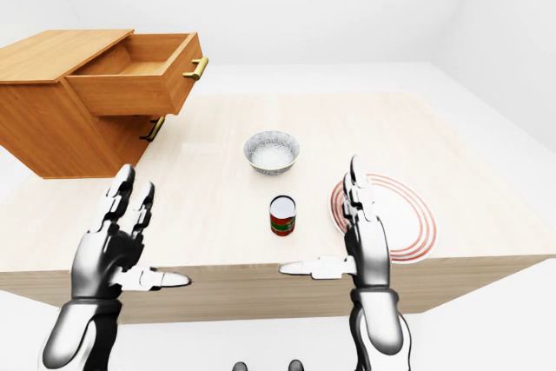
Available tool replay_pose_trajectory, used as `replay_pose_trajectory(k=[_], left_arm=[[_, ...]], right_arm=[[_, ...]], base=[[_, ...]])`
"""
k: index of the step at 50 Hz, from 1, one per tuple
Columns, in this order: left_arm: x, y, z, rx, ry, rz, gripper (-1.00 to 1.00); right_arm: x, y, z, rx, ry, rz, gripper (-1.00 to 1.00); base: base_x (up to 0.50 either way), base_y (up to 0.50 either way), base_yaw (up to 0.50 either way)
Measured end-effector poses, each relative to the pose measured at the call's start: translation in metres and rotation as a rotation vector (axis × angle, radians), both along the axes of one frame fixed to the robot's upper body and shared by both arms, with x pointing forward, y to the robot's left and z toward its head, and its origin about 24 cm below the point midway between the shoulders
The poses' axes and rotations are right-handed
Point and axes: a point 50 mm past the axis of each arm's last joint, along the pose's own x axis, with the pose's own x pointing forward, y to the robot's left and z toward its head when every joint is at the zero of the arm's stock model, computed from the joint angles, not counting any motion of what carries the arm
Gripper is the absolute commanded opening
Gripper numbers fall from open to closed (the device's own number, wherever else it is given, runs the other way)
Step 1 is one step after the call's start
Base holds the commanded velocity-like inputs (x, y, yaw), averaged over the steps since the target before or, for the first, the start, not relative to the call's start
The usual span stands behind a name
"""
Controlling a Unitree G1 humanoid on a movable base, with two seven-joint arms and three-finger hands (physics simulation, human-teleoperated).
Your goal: Put the ketchup in the top drawer of the cabinet.
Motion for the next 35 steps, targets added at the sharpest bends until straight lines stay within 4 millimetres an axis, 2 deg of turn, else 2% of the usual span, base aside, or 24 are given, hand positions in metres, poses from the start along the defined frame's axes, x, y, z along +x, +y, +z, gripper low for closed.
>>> replay_pose_trajectory(k=[15,25,35], left_arm=[[-0.036,0.02,0.04,-0.011,-0.181,0.02,1.0],[-0.058,0.032,0.062,0.0,-0.303,0.054,1.0],[-0.067,0.036,0.071,0.018,-0.358,0.072,1.0]], right_arm=[[-0.035,0.004,0.03,-0.067,-0.09,-0.017,1.0],[-0.046,0.006,0.038,-0.079,-0.107,-0.009,1.0],[-0.05,0.007,0.04,-0.085,-0.108,0.004,1.0]], base=[[0.05,0.0,0.0],[0.48,0.0,0.0],[0.5,0.0,0.0]])
